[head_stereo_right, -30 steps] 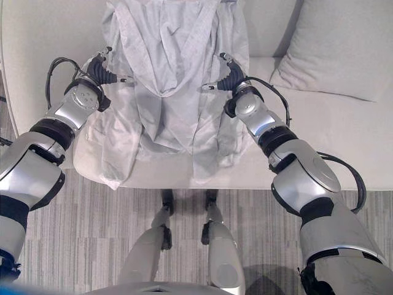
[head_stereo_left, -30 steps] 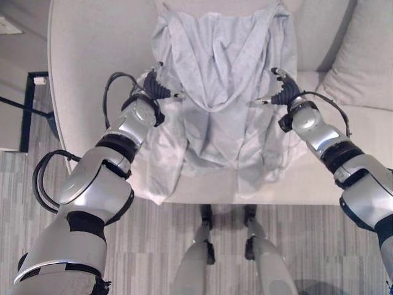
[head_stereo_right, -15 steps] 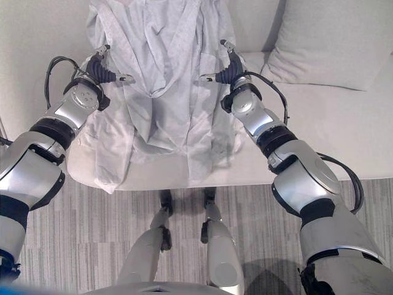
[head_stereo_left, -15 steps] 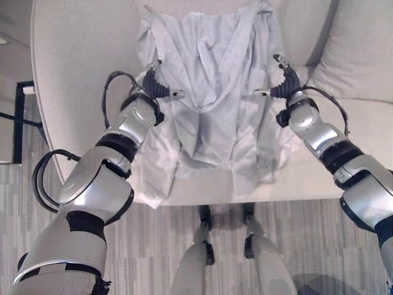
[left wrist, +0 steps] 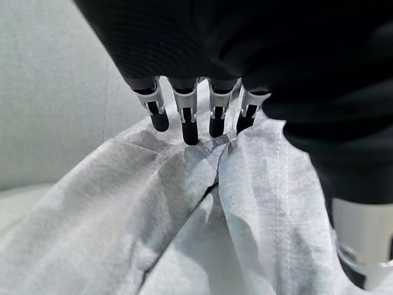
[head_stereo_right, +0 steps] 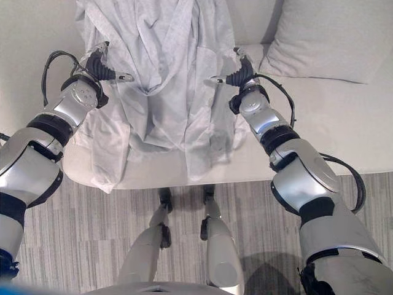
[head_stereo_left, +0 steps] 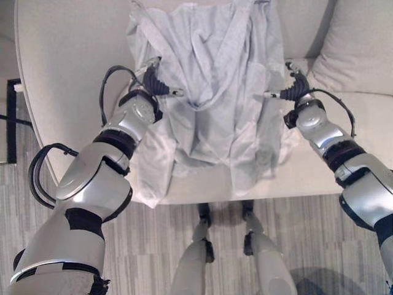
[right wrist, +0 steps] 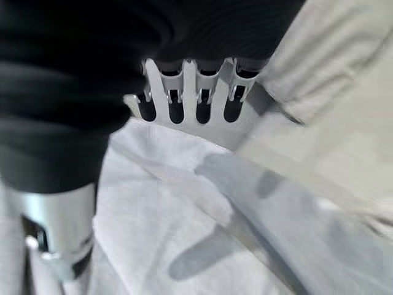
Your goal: Hang the clothes on the sofa on the clothes rack.
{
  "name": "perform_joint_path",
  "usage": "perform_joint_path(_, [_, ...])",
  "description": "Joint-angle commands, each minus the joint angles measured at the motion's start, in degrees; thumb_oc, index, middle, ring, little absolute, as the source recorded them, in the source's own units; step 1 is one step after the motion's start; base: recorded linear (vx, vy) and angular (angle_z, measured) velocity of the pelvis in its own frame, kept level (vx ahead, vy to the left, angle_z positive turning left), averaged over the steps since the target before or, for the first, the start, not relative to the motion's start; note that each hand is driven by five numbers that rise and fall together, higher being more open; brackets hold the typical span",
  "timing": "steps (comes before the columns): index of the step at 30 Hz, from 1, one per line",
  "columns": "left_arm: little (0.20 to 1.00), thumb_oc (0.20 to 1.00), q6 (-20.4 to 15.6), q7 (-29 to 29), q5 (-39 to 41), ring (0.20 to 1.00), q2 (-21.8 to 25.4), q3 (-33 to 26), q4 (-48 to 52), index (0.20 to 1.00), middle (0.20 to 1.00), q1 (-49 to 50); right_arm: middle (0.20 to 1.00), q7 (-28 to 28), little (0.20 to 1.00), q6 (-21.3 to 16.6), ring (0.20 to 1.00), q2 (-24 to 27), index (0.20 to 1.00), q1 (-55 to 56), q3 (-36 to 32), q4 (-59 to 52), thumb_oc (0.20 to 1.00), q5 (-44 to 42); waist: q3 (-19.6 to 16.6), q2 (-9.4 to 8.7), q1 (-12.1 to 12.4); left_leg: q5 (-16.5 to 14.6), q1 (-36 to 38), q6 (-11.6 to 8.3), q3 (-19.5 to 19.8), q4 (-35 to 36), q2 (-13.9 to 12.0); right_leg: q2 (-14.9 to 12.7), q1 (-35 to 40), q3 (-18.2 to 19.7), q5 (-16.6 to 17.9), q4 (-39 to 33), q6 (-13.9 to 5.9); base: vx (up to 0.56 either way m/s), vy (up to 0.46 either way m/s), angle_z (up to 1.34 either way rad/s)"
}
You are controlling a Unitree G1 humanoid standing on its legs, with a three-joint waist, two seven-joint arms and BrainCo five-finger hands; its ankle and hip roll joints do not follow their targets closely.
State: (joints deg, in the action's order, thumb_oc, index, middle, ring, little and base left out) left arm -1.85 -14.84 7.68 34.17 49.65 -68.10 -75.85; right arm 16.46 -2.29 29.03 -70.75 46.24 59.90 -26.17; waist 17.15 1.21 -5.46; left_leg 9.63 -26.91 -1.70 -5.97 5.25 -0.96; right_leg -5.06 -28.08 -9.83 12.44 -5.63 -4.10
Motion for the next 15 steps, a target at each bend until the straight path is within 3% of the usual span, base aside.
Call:
perform_joint_path(1, [1.000,1.000,-0.5,-0.4,-0.7,1.000,2.1,3.1,-4.9,1.000,1.000,-8.9,1.000,-1.5,1.000,-1.1,1.000,0.0,1.000,-7.4,0.0,4.1,1.000,-4.4,0.3,0.39,0.8,0.1,0.7,-5.61,2.3,-0.2,-0.1,-3.7,-1.1,-0.2,1.1,0.6,-10.90,0.00,0.000,0.00])
perform_joint_path(15, [1.000,1.000,-0.7,0.0,0.0,1.000,0.3,4.7,-5.5,1.000,1.000,-10.7,1.000,-3.5,1.000,-0.1,1.000,-0.8,1.000,-14.2,2.5,8.5,1.000,-10.3,0.4,-0.05,3.7,0.7,0.1,-5.96,3.7,-0.2,0.1,-3.5,-0.9,-1.4,1.0,0.6,-10.90,0.01,-0.013,0.06])
